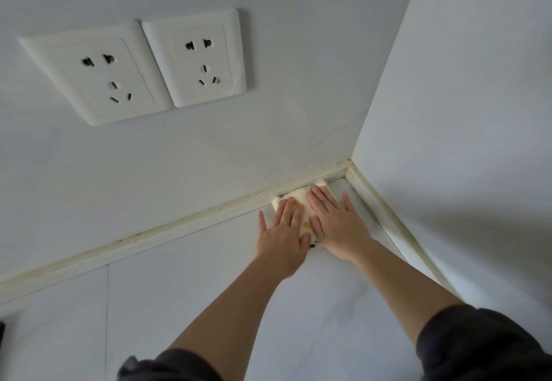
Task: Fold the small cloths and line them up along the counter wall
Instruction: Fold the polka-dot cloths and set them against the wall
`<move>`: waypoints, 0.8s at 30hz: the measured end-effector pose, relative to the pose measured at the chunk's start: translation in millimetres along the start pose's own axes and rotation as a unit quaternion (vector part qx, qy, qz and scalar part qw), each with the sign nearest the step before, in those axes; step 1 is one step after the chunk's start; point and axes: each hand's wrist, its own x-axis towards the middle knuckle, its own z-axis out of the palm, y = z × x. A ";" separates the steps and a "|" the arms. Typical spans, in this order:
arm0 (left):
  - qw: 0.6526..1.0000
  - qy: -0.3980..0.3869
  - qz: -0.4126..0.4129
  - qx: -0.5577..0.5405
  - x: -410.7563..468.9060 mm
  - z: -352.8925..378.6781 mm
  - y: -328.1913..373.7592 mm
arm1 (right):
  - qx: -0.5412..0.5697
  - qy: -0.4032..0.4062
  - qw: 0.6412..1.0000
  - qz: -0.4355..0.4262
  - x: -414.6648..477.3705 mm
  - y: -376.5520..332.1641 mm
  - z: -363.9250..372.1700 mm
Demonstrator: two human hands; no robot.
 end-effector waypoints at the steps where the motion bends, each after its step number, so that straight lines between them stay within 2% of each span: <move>1: 1.000 -0.008 -0.001 -0.019 -2.2 -5.1 -0.2 | -0.004 -0.016 1.000 0.012 -0.7 -3.4 -4.7; 3: 0.998 -0.008 -0.016 -0.059 -18.4 -13.5 -4.4 | 0.015 -0.018 0.999 0.045 -7.8 -13.8 -13.0; 5: 0.997 0.014 -0.029 -0.076 -50.8 -19.3 -14.5 | 0.057 0.040 0.995 0.069 -25.2 -32.1 -18.4; 8: 0.995 0.052 -0.025 -0.081 -121.4 -22.8 -38.1 | 0.120 0.101 0.986 0.055 -63.3 -80.3 -24.8; 15: 0.968 0.160 -0.098 -0.169 -303.0 -33.7 -95.6 | 0.264 0.068 0.962 0.011 -158.3 -232.6 -40.2; 20: 0.938 0.249 -0.151 -0.189 -440.6 -37.1 -134.0 | 0.288 0.042 0.956 -0.038 -236.3 -347.6 -45.9; 24: 0.923 0.283 -0.171 -0.197 -560.3 -33.5 -159.5 | 0.307 0.041 0.948 -0.068 -309.2 -437.3 -47.3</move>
